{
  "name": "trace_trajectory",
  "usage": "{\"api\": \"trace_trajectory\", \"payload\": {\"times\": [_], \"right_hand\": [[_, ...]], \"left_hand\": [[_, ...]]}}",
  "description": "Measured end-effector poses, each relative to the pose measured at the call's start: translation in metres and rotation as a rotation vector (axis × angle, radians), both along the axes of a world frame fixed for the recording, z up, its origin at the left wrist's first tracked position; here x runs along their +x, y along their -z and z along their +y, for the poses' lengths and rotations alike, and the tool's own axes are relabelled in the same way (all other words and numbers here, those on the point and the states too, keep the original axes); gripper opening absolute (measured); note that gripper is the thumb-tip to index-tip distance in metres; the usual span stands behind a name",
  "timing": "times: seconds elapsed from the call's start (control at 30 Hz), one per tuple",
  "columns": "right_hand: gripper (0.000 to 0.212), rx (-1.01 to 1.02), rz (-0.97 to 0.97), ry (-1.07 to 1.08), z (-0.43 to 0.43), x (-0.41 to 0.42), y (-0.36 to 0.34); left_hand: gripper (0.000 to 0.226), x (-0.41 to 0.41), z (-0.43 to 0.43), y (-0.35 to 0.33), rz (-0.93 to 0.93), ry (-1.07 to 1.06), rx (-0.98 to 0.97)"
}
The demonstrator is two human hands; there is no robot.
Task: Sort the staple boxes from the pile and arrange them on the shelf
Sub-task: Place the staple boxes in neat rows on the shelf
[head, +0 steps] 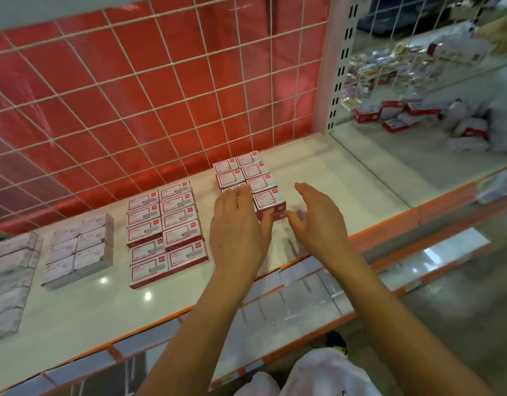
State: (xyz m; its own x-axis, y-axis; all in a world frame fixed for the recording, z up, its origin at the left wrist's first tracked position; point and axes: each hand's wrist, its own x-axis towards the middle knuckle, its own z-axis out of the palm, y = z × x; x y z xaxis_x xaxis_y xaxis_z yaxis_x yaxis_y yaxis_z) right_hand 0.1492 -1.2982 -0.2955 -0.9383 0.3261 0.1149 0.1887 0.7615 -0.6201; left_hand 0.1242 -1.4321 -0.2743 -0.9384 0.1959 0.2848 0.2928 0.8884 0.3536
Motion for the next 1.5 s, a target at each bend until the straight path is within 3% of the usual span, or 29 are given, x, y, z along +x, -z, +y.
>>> {"api": "trace_trajectory", "payload": {"times": [0.4,0.73,0.9,1.0,1.2,1.33,1.5], "right_hand": [[0.058,0.194,-0.030,-0.009,0.125,-0.015,-0.003],[0.060,0.165,-0.129,0.058,0.256,-0.036,0.008],[0.063,0.232,0.077,0.056,0.319,-0.059,0.014],[0.056,0.273,0.024,0.118,0.351,-0.080,0.009],[0.063,0.310,-0.032,0.058,0.397,-0.119,0.002],[0.073,0.412,-0.116,-0.019,0.411,-0.136,0.000],[0.059,0.528,-0.202,-0.024,0.410,-0.145,0.001]], "left_hand": [[0.059,-0.031,0.146,-0.002,-0.021,0.231,-0.149],[0.060,-0.062,0.277,0.013,-0.063,0.285,-0.186],[0.056,-0.089,0.332,0.018,-0.136,0.317,-0.198],[0.057,-0.112,0.360,0.024,-0.212,0.352,-0.222],[0.064,-0.143,0.398,0.028,-0.318,0.391,-0.196],[0.055,-0.154,0.404,0.033,-0.341,0.371,-0.147],[0.043,-0.158,0.405,0.036,-0.293,0.327,-0.126]]}}
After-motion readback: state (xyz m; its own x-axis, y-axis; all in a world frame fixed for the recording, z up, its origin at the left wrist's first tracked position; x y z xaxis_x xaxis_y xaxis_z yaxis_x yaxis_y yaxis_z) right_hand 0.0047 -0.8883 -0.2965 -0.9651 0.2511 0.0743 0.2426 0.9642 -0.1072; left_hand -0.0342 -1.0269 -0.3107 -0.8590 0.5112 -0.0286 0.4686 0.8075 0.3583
